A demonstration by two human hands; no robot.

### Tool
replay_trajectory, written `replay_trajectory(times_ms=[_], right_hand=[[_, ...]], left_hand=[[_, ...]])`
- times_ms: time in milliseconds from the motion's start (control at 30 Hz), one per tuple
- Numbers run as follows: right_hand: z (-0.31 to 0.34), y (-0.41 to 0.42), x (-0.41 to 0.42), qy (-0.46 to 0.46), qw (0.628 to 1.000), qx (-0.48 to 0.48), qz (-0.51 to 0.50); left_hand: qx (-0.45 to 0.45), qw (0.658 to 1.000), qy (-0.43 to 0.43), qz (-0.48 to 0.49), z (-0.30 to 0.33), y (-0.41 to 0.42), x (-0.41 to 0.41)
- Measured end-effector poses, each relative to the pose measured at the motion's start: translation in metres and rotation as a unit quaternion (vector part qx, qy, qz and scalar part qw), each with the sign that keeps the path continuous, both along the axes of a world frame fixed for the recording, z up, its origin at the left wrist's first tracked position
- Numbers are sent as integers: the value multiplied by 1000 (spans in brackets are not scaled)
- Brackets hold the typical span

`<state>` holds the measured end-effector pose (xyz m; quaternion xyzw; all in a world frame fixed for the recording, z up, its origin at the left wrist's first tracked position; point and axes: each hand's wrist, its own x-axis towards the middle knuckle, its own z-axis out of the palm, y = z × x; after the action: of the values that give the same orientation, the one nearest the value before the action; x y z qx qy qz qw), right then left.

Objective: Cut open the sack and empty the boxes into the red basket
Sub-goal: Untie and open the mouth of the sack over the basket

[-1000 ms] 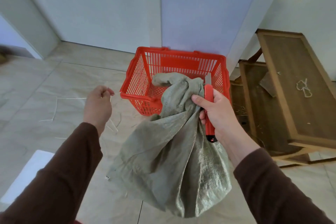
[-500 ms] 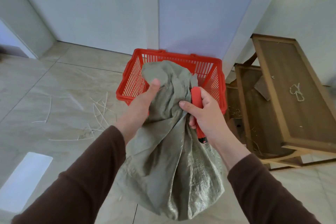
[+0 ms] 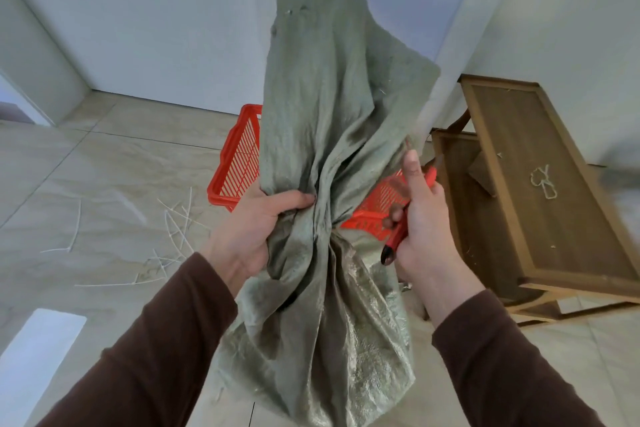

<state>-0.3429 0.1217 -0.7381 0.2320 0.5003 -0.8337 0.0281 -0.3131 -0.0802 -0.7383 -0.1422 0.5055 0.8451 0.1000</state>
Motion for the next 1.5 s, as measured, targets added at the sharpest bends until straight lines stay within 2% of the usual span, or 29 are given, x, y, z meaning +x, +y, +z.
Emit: replay_trajectory(times_ms=[67, 167, 300, 400, 467, 600, 667, 733, 833, 933, 1033, 1167, 1233, 1300, 1400, 1500], right_hand=[[4, 2, -3, -17, 997, -56, 40], [16, 2, -3, 22, 985, -125, 114], [39, -1, -1, 96, 983, -75, 136], [57, -1, 2, 145, 982, -21, 120], [69, 0, 3, 179, 977, 14, 116], [101, 3, 4, 217, 959, 73, 169], [121, 5, 6, 217, 953, 81, 196], [144, 8, 10, 199, 956, 98, 194], [176, 16, 17, 145, 974, 85, 153], [210, 24, 22, 74, 983, 103, 132], [240, 31, 30, 13, 973, 177, 148], [274, 38, 49, -39, 942, 290, 165], [291, 41, 62, -62, 931, 314, 174], [309, 41, 79, -88, 932, 299, 183], [336, 38, 108, -132, 932, 285, 179], [363, 32, 139, -170, 929, 286, 164]], left_hand=[[19, 1000, 10, -7, -1, 2, 2], [21, 1000, 3, -21, -1, 7, 4], [-20, 999, 37, -33, 12, 14, 5], [-66, 995, 72, 33, 32, 15, 0], [-60, 992, 87, 65, 51, 9, -7], [-57, 996, 64, 9, 99, 5, -25], [-66, 996, 57, 35, 122, 8, -34], [-56, 996, 48, 52, 144, 9, -40], [-40, 998, 37, 26, 176, 8, -36], [-62, 997, 29, 19, 205, 7, -21], [-95, 995, -4, 38, 234, 4, -5], [-171, 984, -32, 44, 274, -7, 21], [-203, 975, -41, 83, 291, -11, 35], [-238, 958, -86, 132, 303, -12, 47], [-256, 935, -200, 145, 329, -5, 73], [-220, 917, -248, 222, 361, 15, 109]])
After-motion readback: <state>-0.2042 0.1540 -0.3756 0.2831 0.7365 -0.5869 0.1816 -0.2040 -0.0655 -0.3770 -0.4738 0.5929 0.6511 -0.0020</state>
